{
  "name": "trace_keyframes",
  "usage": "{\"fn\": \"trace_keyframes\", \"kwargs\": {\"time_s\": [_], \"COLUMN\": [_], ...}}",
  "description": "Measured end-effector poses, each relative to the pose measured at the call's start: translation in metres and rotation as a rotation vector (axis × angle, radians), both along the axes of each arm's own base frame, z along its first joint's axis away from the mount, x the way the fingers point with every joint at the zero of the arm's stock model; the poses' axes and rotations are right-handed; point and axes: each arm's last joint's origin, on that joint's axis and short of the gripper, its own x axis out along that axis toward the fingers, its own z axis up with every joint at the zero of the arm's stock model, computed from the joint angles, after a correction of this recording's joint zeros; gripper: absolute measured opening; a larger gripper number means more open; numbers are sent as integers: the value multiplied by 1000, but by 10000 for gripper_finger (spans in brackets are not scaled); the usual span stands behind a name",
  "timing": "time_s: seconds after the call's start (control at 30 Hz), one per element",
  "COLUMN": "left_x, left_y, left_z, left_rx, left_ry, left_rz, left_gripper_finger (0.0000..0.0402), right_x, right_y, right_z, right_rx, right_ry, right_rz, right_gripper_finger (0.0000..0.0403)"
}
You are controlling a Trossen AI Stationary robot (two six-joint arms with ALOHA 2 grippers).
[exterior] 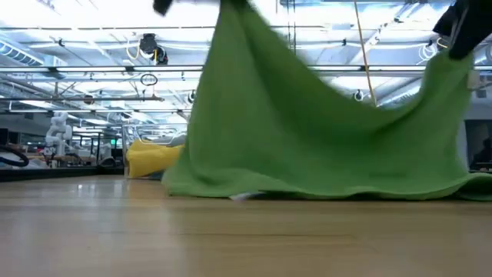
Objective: Fold microfiber towels
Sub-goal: Fold the green towel on the table
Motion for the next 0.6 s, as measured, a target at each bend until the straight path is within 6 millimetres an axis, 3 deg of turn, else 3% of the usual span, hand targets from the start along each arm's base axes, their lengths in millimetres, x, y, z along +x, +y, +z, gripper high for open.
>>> {"fn": "trace_keyframes", "kwargs": {"time_s": [0.27, 0.6], "left_x": [-17, -49], "left_y": [-45, -102], "left_z": [40, 61], "left_rx": [88, 91], "left_ry": [-99, -193], "left_rz": [-29, -288], "left_gripper_finger": [6, 7], "right_x": [2, 11], "right_y": [37, 90], "right_z": [11, 44], "right_rx": [153, 233], "right_ry": [-73, -111], "right_rz": [53, 145], "right_gripper_finger": [0, 0]}}
